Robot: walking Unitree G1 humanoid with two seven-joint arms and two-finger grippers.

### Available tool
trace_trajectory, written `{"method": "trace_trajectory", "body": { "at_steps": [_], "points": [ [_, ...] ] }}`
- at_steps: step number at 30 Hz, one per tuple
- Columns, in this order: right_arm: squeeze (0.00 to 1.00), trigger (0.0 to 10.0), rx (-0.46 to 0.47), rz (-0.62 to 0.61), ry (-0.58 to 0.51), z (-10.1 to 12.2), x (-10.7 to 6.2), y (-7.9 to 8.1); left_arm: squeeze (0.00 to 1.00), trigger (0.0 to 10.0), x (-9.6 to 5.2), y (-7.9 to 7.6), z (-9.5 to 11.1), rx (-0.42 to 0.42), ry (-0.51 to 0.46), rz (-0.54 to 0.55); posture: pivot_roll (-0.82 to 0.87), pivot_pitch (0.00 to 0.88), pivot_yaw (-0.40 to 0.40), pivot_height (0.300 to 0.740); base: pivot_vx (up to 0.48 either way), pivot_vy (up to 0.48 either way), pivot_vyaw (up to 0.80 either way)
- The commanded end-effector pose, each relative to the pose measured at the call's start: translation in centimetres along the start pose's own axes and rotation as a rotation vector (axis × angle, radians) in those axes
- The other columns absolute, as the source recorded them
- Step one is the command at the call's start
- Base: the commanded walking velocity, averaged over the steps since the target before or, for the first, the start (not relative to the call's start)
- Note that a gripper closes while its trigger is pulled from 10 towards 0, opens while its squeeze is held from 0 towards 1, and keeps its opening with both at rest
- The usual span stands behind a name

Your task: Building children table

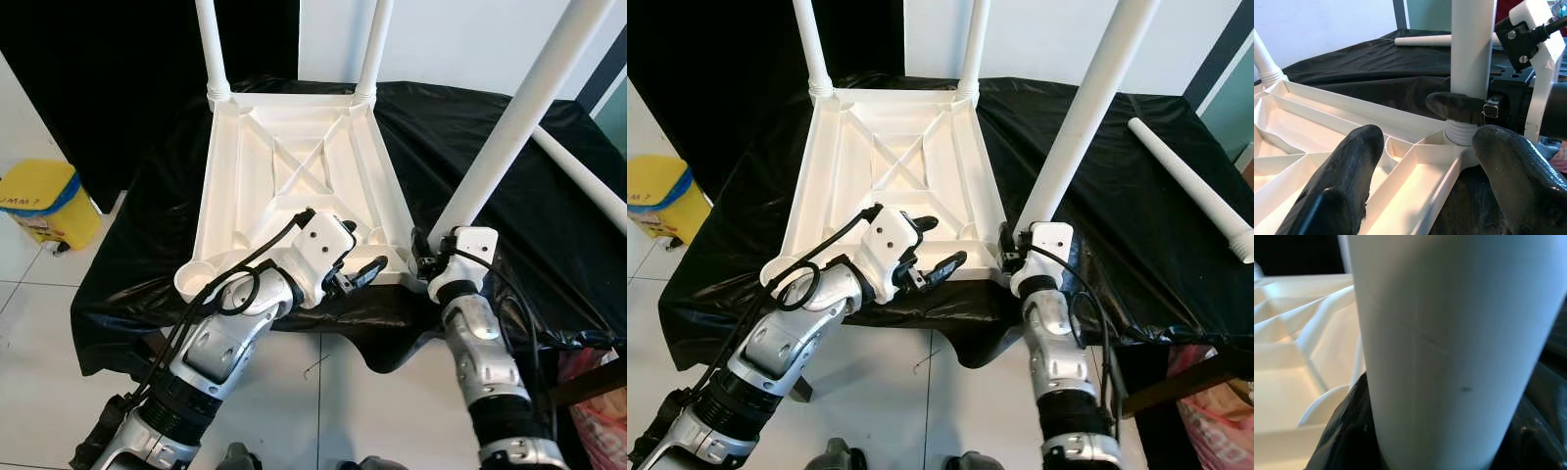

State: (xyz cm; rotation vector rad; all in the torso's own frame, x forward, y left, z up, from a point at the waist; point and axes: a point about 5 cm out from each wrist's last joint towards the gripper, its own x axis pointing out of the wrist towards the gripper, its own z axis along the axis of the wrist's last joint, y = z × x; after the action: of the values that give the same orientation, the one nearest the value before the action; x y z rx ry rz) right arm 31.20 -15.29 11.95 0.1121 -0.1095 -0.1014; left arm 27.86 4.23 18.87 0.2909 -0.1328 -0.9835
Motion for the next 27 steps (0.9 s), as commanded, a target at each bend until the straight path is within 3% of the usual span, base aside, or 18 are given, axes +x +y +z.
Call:
{"method": "trace_trajectory", "body": {
  "at_steps": [1, 12, 13, 15, 16, 22, 27],
  "points": [
    [0.0, 10.0, 0.013, -0.051, 0.131, -2.8, -1.4, 0.2, 0.0, 10.0, 0.0, -0.9, 0.1, 0.002, 0.0, -0.07, 0.03, 0.095, -0.059, 0.74, 0.0, 0.0, 0.0],
    [0.0, 10.0, 0.004, -0.024, 0.049, -1.5, -1.7, 1.3, 0.0, 10.0, 0.1, -0.9, -0.1, 0.01, 0.007, -0.086, 0.02, 0.076, -0.055, 0.74, 0.0, 0.0, 0.0],
    [0.45, 10.0, -0.003, -0.021, 0.038, -1.3, -1.7, 1.2, 0.0, 10.0, 0.1, -0.9, 0.0, 0.01, 0.005, -0.087, 0.02, 0.075, -0.056, 0.74, 0.0, 0.0, 0.0],
    [0.45, 10.0, -0.008, -0.026, 0.032, -1.1, -1.7, 1.2, 0.0, 10.0, 0.1, -1.0, 0.0, 0.011, 0.004, -0.087, 0.02, 0.074, -0.056, 0.74, 0.0, 0.0, 0.0],
    [1.0, 10.0, -0.011, -0.019, 0.021, -0.9, -1.7, 1.1, 0.0, 10.0, 0.1, -1.0, 0.0, 0.011, 0.004, -0.088, 0.02, 0.074, -0.057, 0.74, 0.0, 0.0, 0.0],
    [1.0, 10.0, -0.014, 0.046, -0.036, 0.1, -1.7, 0.4, 0.0, 10.0, 0.2, -1.0, 0.0, 0.011, 0.003, -0.089, 0.02, 0.074, -0.059, 0.74, 0.0, 0.0, 0.0],
    [1.0, 10.0, -0.015, 0.174, -0.055, 0.7, -1.6, -0.4, 0.0, 10.0, 0.1, -1.0, 0.0, 0.011, 0.006, -0.092, 0.02, 0.074, -0.058, 0.74, 0.0, 0.0, 0.0]
  ]
}}
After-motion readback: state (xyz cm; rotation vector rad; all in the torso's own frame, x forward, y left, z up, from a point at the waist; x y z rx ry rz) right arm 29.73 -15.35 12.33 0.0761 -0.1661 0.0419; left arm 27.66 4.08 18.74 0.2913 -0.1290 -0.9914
